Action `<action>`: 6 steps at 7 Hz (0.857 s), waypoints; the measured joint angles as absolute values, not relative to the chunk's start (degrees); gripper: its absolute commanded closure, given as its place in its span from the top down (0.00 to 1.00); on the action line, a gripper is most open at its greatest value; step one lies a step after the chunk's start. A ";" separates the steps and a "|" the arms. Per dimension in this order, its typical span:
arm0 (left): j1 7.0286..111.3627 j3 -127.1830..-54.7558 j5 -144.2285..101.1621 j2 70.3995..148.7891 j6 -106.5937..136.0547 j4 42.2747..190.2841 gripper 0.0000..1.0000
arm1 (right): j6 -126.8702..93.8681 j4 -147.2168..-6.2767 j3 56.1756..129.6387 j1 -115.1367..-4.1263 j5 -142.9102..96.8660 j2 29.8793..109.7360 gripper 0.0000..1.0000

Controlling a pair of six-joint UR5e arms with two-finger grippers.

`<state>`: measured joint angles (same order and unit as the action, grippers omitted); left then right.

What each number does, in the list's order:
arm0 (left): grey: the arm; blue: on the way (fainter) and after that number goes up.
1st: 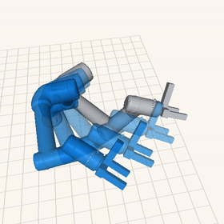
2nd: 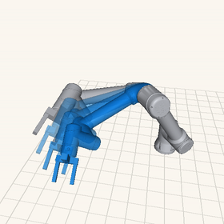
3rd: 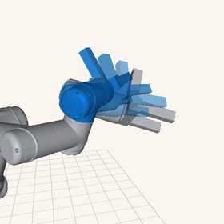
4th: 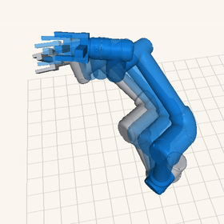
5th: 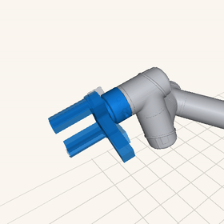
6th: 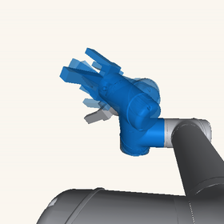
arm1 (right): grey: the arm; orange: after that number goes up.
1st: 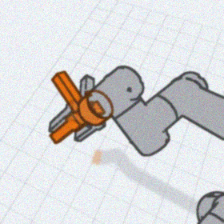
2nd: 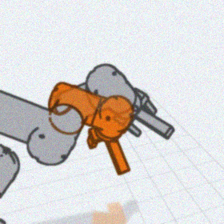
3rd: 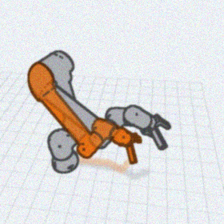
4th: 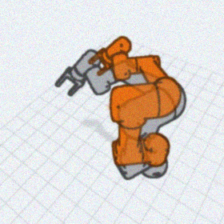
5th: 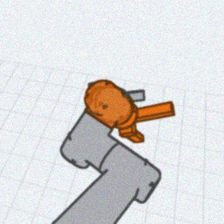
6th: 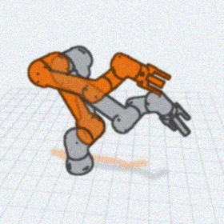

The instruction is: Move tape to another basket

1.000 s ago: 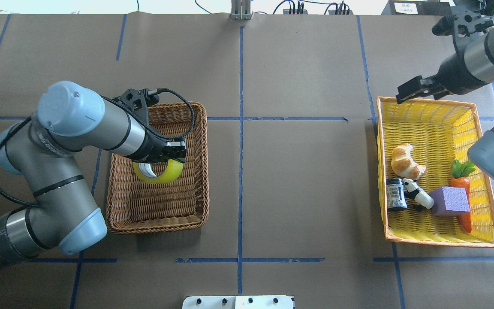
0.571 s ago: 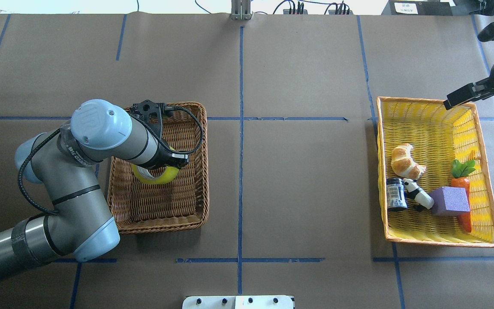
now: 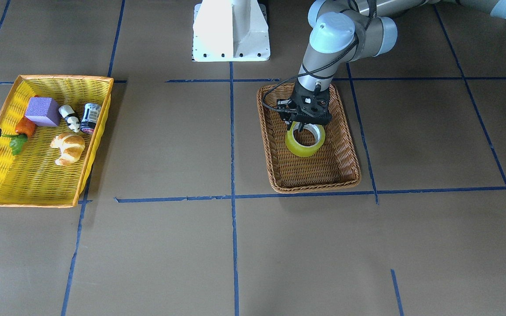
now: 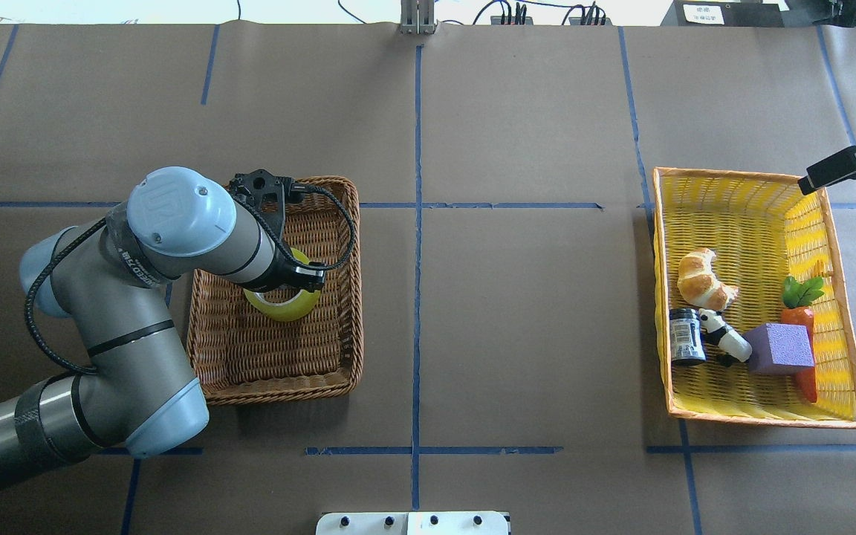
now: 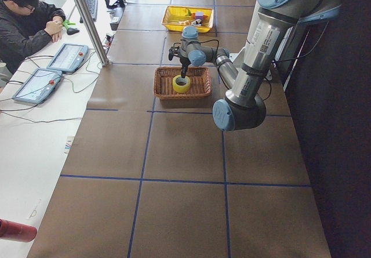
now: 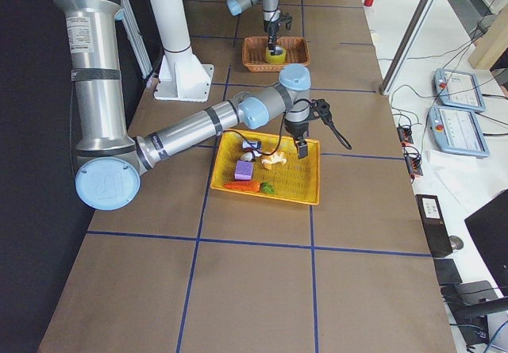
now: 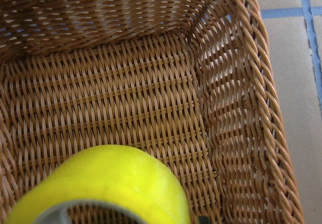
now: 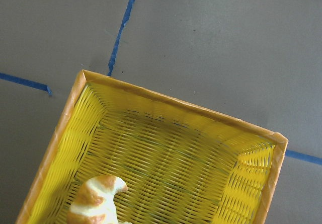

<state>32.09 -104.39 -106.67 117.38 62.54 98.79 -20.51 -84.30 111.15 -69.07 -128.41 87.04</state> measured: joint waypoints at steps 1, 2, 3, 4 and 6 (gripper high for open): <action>32.35 -106.71 -106.54 117.07 62.09 97.06 1.00 | -19.13 -84.23 110.92 -69.85 -128.88 87.84 1.00; 33.08 -110.71 -106.59 116.73 60.02 92.28 1.00 | -16.08 -84.21 110.01 -71.23 -129.70 88.63 1.00; 35.14 -114.69 -107.80 116.38 56.27 86.87 1.00 | -12.36 -84.07 108.35 -73.25 -131.08 89.84 1.00; 39.51 -117.04 -111.90 115.52 51.78 83.18 1.00 | -7.42 -83.86 106.24 -76.28 -133.00 91.88 1.00; 50.93 -117.30 -121.66 111.67 39.87 80.78 1.00 | 3.44 -83.83 101.50 -84.73 -138.12 95.73 1.00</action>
